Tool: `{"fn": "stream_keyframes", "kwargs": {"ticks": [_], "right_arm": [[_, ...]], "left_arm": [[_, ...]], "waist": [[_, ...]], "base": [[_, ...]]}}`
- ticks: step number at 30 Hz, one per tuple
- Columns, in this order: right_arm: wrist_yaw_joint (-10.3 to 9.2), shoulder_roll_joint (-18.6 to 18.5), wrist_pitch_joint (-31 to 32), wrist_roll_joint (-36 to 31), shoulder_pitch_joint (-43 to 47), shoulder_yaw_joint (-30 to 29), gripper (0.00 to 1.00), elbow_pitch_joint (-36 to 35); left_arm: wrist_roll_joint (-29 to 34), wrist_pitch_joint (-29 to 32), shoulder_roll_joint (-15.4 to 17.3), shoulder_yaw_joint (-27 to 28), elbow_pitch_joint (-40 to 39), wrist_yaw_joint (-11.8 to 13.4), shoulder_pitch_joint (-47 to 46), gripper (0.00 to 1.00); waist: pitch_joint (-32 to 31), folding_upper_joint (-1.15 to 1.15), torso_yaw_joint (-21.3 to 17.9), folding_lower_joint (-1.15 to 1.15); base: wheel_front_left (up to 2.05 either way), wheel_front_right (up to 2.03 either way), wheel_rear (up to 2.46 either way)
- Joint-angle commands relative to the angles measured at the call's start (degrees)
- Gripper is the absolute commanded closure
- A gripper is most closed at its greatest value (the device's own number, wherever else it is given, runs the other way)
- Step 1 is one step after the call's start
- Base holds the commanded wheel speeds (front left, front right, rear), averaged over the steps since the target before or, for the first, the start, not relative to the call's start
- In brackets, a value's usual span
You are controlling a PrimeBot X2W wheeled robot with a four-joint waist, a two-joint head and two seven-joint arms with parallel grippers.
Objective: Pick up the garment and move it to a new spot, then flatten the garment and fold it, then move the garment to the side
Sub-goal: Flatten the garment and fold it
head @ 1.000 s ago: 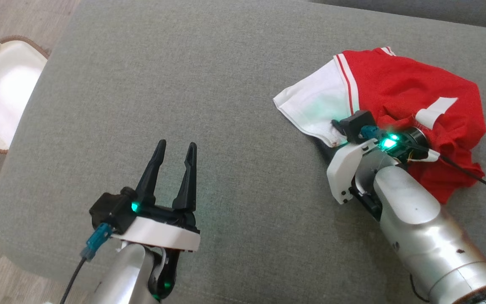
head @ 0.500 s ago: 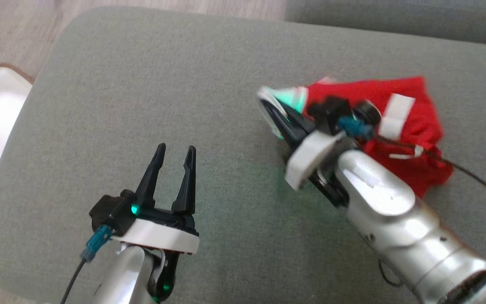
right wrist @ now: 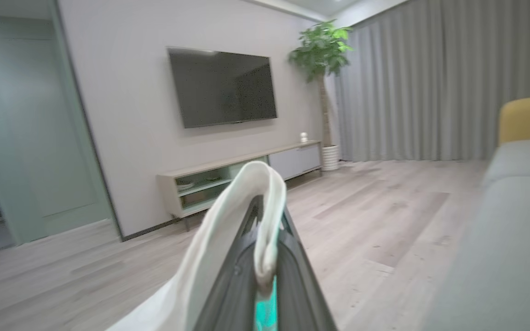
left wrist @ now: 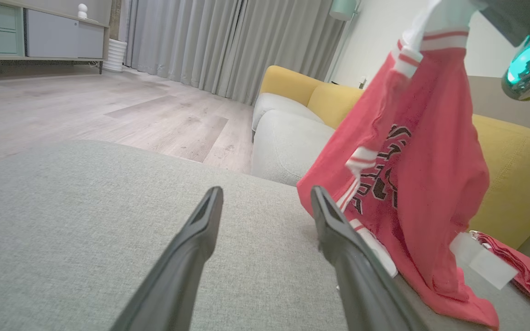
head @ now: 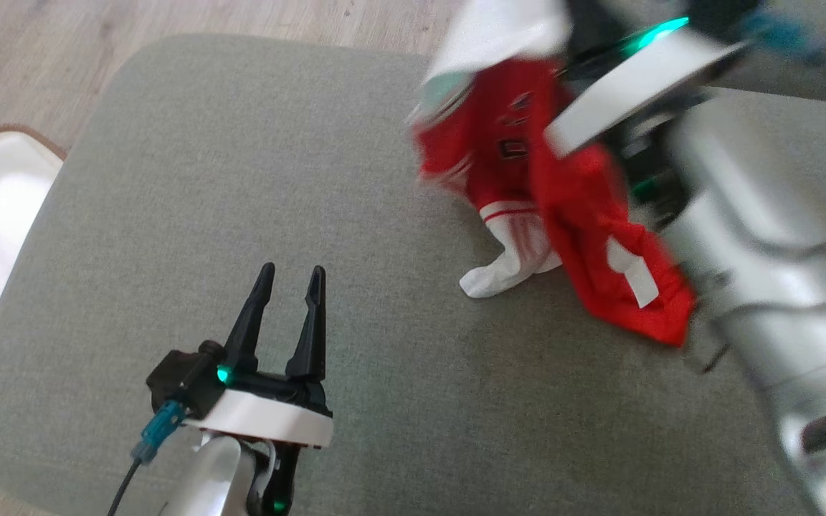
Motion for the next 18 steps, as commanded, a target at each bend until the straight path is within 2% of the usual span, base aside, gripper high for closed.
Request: {"fn": "stream_keyframes", "kwargs": {"ticks": [1,5,6,7,9,11,15,18], "right_arm": [[-0.04,-1.1,0.7,1.0,-2.4,-2.1,1.00,-0.4],[-0.04,-7.7,3.5,-1.9,-6.3,-6.3,1.00,10.0],[-0.04,-8.9,4.3,-3.2,-7.2,-7.2,0.11,14.2],[-0.04,-9.7,5.2,-4.6,-8.2,-7.9,0.00,18.3],[-0.04,-10.6,7.5,-7.3,-10.2,-8.6,0.00,25.7],[-0.04,-10.2,8.1,-9.2,-12.0,-8.5,0.00,30.1],[-0.04,-8.1,6.4,-9.8,-13.5,-8.8,0.00,34.1],[-0.04,-6.7,3.9,-9.8,-13.3,-7.9,0.00,34.5]], "left_arm": [[-0.2,-0.2,0.2,1.8,-2.1,0.1,-1.8,0.00],[-0.4,-0.2,0.2,1.3,-2.3,0.1,-2.3,0.00],[-0.5,-0.2,0.2,1.0,-2.3,0.1,-2.6,0.00],[-0.7,-0.2,0.2,0.6,-2.3,0.1,-2.9,0.00],[-1.1,-0.2,0.2,0.0,-2.4,0.1,-3.6,0.00],[-1.4,-0.2,0.2,-0.6,-2.4,0.1,-4.2,0.00],[-1.3,-0.2,0.2,-0.6,-2.3,0.1,-4.7,0.00],[-0.9,-0.2,0.2,0.0,-1.9,0.1,-4.8,0.00]], "waist": [[0.7,0.00,0.5,0.01],[2.8,0.00,1.0,0.01],[3.2,0.00,1.2,0.01],[3.6,0.00,1.4,0.01],[4.4,0.00,1.8,0.01],[5.2,0.00,1.8,0.01],[5.6,0.00,1.1,0.01],[4.9,0.00,0.0,0.01]], "base": [[0.00,0.00,0.00],[0.00,0.00,0.00],[0.00,0.00,0.00],[0.00,0.00,0.00],[0.00,0.00,0.00],[0.00,0.00,0.00],[0.00,0.00,0.00],[0.00,0.00,0.00]]}}
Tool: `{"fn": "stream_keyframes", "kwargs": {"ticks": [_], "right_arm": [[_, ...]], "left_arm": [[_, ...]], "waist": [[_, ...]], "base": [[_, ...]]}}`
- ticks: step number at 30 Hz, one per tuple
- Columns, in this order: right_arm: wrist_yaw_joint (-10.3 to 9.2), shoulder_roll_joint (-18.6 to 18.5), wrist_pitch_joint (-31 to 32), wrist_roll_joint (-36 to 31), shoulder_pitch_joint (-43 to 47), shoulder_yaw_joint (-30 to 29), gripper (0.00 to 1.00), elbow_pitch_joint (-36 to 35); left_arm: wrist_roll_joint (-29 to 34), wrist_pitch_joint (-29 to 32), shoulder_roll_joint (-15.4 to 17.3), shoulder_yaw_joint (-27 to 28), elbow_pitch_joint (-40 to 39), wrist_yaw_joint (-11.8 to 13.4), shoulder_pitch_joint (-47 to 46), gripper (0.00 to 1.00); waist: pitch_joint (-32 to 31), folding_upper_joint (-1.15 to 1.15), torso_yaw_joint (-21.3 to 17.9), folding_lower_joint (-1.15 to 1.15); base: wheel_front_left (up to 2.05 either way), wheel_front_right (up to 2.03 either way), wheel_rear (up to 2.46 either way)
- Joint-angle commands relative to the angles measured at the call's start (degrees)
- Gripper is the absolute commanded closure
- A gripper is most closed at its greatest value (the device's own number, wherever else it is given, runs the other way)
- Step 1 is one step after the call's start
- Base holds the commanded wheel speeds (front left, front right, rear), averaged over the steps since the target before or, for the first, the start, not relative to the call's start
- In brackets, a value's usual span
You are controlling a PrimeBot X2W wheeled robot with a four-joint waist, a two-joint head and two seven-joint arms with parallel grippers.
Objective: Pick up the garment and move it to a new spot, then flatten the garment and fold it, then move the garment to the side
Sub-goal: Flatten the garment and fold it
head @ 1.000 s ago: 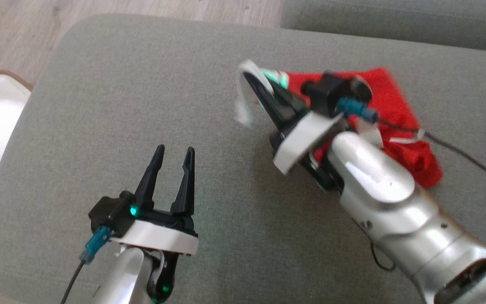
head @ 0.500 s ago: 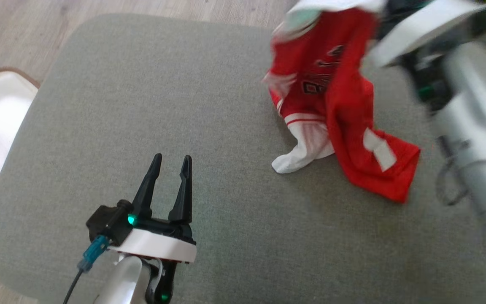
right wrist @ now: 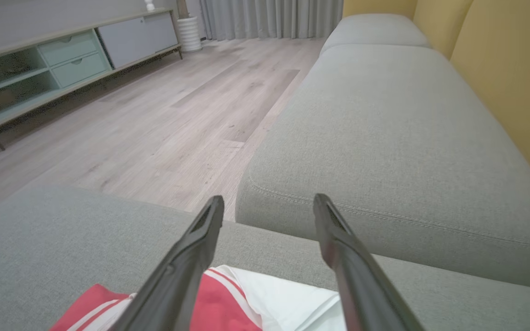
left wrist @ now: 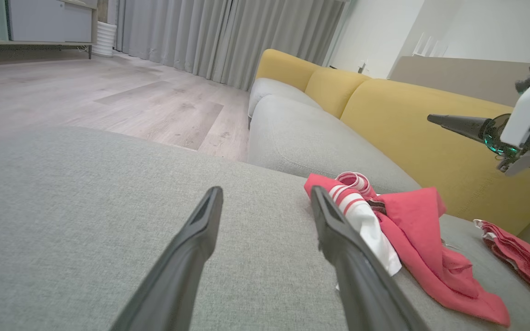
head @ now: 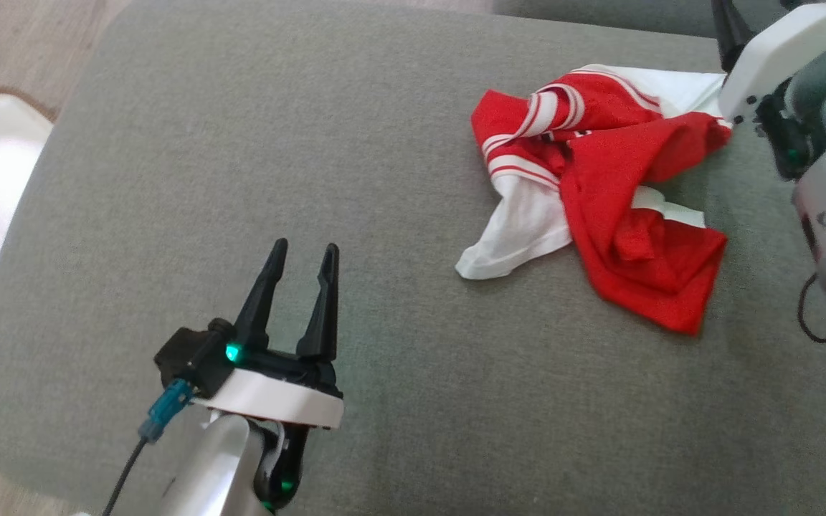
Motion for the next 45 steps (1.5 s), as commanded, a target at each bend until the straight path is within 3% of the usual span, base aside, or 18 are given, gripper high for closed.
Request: {"fn": "stream_keyframes", "kwargs": {"ticks": [1,12,25,31,37,45], "right_arm": [[-0.04,1.2,-1.5,0.3,-1.3,0.9,0.00,-1.9],[-0.04,4.3,-13.0,1.6,8.3,4.3,0.00,-12.6],[-0.04,11.3,-13.7,-9.9,40.4,-9.6,0.00,-36.2],[-0.04,12.6,-13.7,-13.8,51.8,-12.9,0.00,-44.4],[-0.04,12.7,-13.7,-12.4,55.0,-12.1,0.00,-48.6],[-0.04,12.7,-13.3,-13.5,53.1,-13.2,0.00,-49.0]], "left_arm": [[0.1,-0.2,0.2,2.4,-1.6,0.1,-1.8,0.00],[1.5,-0.2,0.3,5.5,-2.4,0.1,0.4,0.00],[2.6,-0.2,0.3,5.9,-2.9,0.1,3.4,0.00],[2.9,-0.2,0.3,6.3,-2.4,0.1,3.9,0.00],[3.1,-0.2,0.3,7.1,-2.2,0.1,4.0,0.00],[3.1,-0.2,0.3,6.1,-2.4,0.1,2.6,0.00]], "waist": [[-0.7,0.00,-1.0,-0.01],[-5.9,0.00,-8.6,-0.01],[-9.0,0.00,-13.7,-0.01],[-8.3,0.00,-14.5,-0.01],[-7.5,0.00,-14.7,-0.01],[-5.9,0.00,-13.4,-0.01]], "base": [[0.00,0.00,0.00],[0.00,0.00,0.00],[0.00,0.00,0.00],[0.00,0.00,0.00],[0.00,0.00,0.00],[0.00,0.00,0.00]]}}
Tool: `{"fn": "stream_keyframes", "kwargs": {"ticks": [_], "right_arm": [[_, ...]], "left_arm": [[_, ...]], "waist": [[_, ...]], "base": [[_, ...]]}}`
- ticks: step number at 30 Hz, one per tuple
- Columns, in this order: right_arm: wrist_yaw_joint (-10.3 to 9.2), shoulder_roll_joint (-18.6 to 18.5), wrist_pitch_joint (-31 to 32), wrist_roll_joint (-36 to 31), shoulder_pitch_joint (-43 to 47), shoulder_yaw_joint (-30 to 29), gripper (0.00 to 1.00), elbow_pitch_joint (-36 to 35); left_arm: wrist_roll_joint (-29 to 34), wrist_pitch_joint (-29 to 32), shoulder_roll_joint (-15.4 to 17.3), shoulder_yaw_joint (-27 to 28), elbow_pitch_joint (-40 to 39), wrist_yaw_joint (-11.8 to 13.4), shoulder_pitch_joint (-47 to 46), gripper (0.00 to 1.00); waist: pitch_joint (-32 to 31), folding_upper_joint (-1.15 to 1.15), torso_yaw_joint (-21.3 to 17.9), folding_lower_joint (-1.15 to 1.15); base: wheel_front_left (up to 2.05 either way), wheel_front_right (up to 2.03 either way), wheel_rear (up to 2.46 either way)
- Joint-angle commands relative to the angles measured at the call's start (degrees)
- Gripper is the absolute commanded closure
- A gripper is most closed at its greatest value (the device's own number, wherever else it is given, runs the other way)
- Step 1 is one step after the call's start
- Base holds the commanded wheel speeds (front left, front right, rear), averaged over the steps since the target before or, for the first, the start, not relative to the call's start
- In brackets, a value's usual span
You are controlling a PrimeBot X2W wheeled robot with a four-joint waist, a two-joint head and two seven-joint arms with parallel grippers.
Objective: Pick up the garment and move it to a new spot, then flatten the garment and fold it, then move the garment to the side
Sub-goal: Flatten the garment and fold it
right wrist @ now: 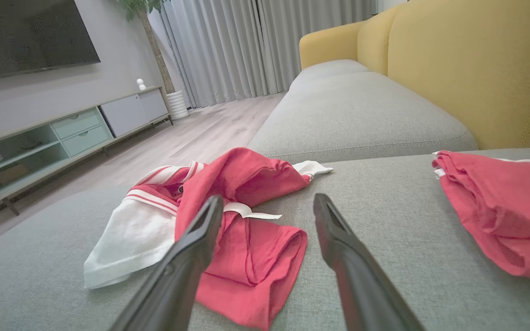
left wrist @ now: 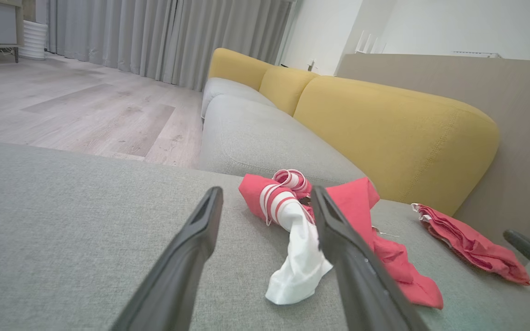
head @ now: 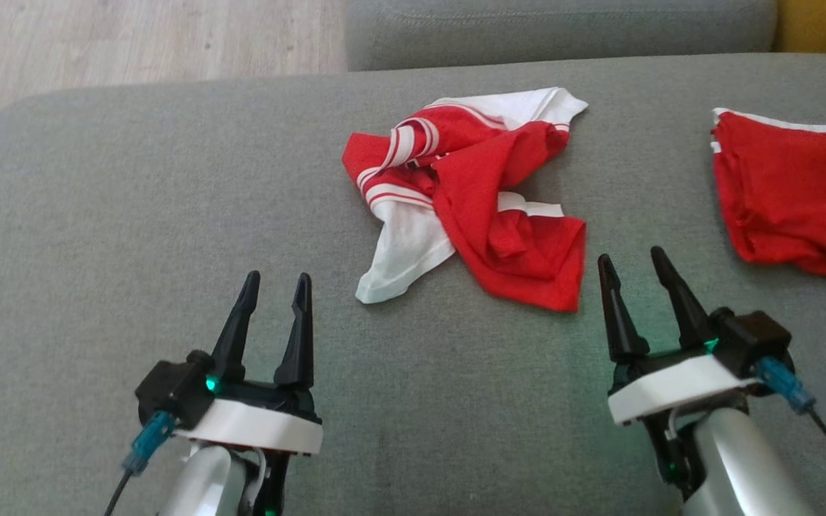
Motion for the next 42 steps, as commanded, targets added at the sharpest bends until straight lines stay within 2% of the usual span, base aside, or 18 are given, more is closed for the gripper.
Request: {"fn": "stream_keyframes", "kwargs": {"ticks": [1,7,13,20,29,30,31,37,42], "right_arm": [[-0.04,0.5,0.2,-1.1,-3.2,0.7,0.00,-1.4],[-0.04,0.5,6.4,-1.9,-10.1,-0.5,0.00,4.1],[-0.04,0.5,10.3,2.4,-16.1,0.5,0.00,12.0],[-0.04,0.5,10.4,2.7,-20.6,1.0,0.00,19.0],[-0.04,0.5,8.4,-0.9,-26.2,0.8,0.00,28.3],[-0.04,0.5,7.9,-0.7,-26.7,0.9,0.83,28.8],[-0.04,0.5,7.2,-0.5,-27.1,1.1,1.00,29.2],[-0.04,0.5,3.6,-0.7,-28.6,1.9,1.00,30.8],[-0.04,-0.8,3.0,-2.5,-29.8,-0.2,1.00,30.7]], "left_arm": [[0.3,-0.2,0.2,1.1,-1.8,0.1,-2.6,0.00],[-0.1,-0.2,0.2,-0.3,-1.6,0.1,-4.3,0.00],[-0.8,-0.2,0.2,-1.6,-1.0,0.1,-5.6,0.00],[-1.3,-0.2,0.2,-2.0,-0.7,0.1,-6.3,0.00],[-2.1,-0.2,0.2,-3.1,-1.1,0.1,-7.0,0.00],[-2.2,-0.2,0.2,-3.1,-1.1,0.1,-7.1,0.00],[-2.2,-0.2,0.2,-3.2,-1.1,0.1,-7.2,0.00],[-2.2,-0.2,0.2,-2.6,-0.5,0.1,-6.8,0.00],[-2.0,-0.2,0.2,-2.0,-0.4,0.1,-6.1,0.00]], "waist": [[0.9,0.00,0.8,0.00],[3.7,0.00,4.0,0.00],[5.6,0.00,7.1,0.00],[6.8,0.00,9.0,0.00],[8.1,0.00,10.4,0.00],[8.2,0.00,10.5,0.00],[8.2,0.00,10.6,0.00],[7.0,0.00,9.7,0.00],[5.6,0.00,8.5,0.00]], "base": [[0.00,0.00,0.00],[0.00,0.00,0.00],[0.00,0.00,0.00],[0.00,0.00,0.00],[0.00,0.00,0.00],[0.00,0.00,0.00],[0.00,0.00,0.00],[0.00,0.00,0.00],[0.00,0.00,0.00]]}}
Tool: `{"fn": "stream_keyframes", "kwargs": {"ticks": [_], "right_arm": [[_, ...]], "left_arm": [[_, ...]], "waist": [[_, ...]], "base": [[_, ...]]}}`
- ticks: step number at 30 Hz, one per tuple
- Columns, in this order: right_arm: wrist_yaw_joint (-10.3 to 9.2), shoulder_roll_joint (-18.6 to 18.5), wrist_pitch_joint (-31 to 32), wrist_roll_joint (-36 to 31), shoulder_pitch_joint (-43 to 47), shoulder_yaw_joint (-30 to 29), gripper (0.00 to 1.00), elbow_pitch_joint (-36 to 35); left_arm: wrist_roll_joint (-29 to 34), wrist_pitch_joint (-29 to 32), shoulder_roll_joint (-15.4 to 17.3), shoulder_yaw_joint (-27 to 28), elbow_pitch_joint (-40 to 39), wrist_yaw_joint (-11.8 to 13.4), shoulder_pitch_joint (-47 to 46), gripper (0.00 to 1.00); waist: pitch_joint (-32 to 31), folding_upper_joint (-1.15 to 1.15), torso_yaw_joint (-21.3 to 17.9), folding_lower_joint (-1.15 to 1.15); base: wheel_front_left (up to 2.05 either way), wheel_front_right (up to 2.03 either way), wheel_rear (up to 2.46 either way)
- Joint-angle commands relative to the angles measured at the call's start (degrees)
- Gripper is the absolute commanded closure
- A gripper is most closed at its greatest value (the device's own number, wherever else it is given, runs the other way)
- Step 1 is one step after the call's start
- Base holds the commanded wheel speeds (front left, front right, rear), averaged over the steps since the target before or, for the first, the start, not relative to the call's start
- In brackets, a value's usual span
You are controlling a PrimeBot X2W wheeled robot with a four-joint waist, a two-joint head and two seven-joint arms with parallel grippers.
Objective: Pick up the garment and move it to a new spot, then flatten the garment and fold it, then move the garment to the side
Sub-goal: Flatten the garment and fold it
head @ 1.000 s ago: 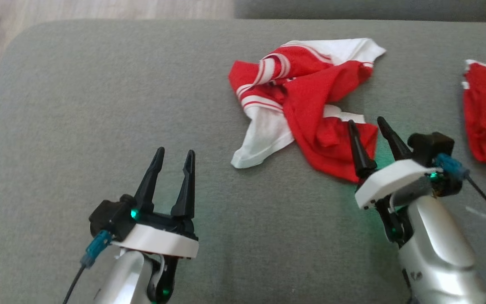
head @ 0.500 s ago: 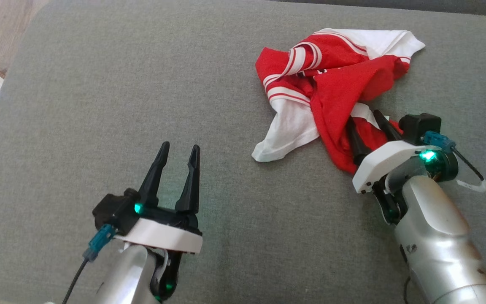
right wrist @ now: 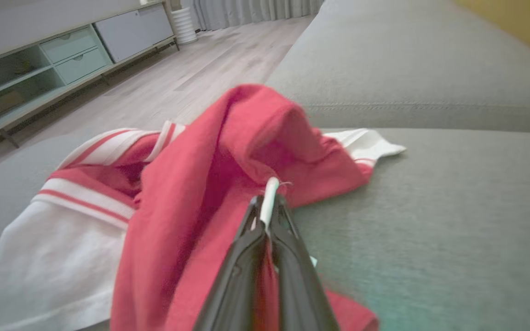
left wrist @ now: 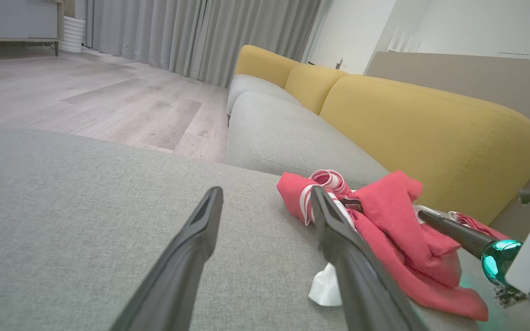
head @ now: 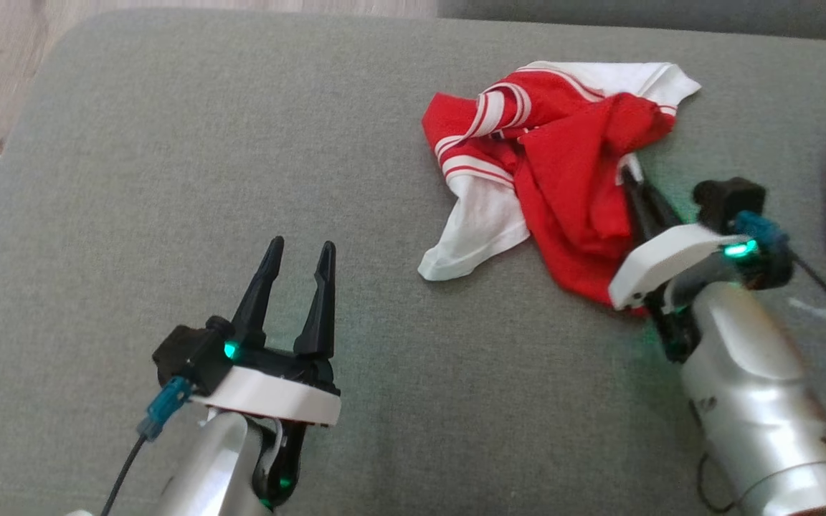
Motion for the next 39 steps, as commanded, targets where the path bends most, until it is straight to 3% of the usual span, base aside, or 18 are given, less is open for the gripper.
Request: {"fn": "stream_keyframes", "kwargs": {"ticks": [1,8,14,15,16,20,27,33,39], "right_arm": [[-0.04,-2.0,0.0,-0.8,-3.7,-0.7,1.00,-2.0],[-0.04,-11.8,5.0,-3.2,-11.6,-6.1,1.00,-2.1],[-0.04,-18.0,6.2,-8.7,-19.8,-11.6,1.00,0.7],[-0.04,-18.6,6.0,-10.2,-20.8,-12.4,0.76,1.4],[-0.04,-18.9,6.0,-11.5,-21.8,-13.5,0.00,2.3],[-0.04,-17.3,5.2,-15.9,-23.7,-15.7,0.00,4.8],[-0.04,-13.7,1.1,-18.1,-23.8,-16.5,0.00,7.5],[-0.04,-9.7,-3.0,-15.5,-21.8,-14.5,0.00,6.6],[-0.04,-4.8,-4.2,-9.6,-14.5,-10.4,0.00,-0.9]], "left_arm": [[0.1,-0.2,0.3,2.0,-1.8,0.1,-0.8,0.00],[-0.6,-0.2,0.3,0.2,-2.6,0.1,-1.5,0.00],[-1.3,-0.2,0.3,-1.1,-2.5,0.1,-2.5,0.00],[-1.4,-0.2,0.3,-1.2,-2.5,0.1,-2.6,0.00],[-1.4,-0.2,0.3,-1.2,-2.5,0.1,-2.7,0.00],[-1.4,-0.2,0.3,-0.9,-2.4,0.1,-2.5,0.00],[-0.8,-0.2,0.3,0.6,-2.4,0.1,-2.1,0.00],[0.0,-0.2,0.3,2.1,-2.7,0.1,-1.4,0.00],[0.8,-0.2,0.3,3.7,-3.3,0.1,-0.2,0.00]], "waist": [[-0.5,0.00,-0.6,0.01],[0.6,0.00,0.8,0.01],[2.4,0.00,3.7,0.01],[2.6,0.00,4.1,0.01],[2.7,0.00,4.5,0.01],[2.6,0.00,4.9,0.01],[1.4,0.00,3.1,0.01],[-0.7,0.00,0.1,0.01],[-3.1,0.00,-3.1,0.01]], "base": [[0.00,0.00,0.00],[0.00,0.00,0.00],[0.00,0.00,0.00],[0.00,0.00,0.00],[0.00,0.00,0.00],[0.00,0.00,0.00],[0.00,0.00,0.00],[0.00,0.00,0.00],[0.00,0.00,0.00]]}}
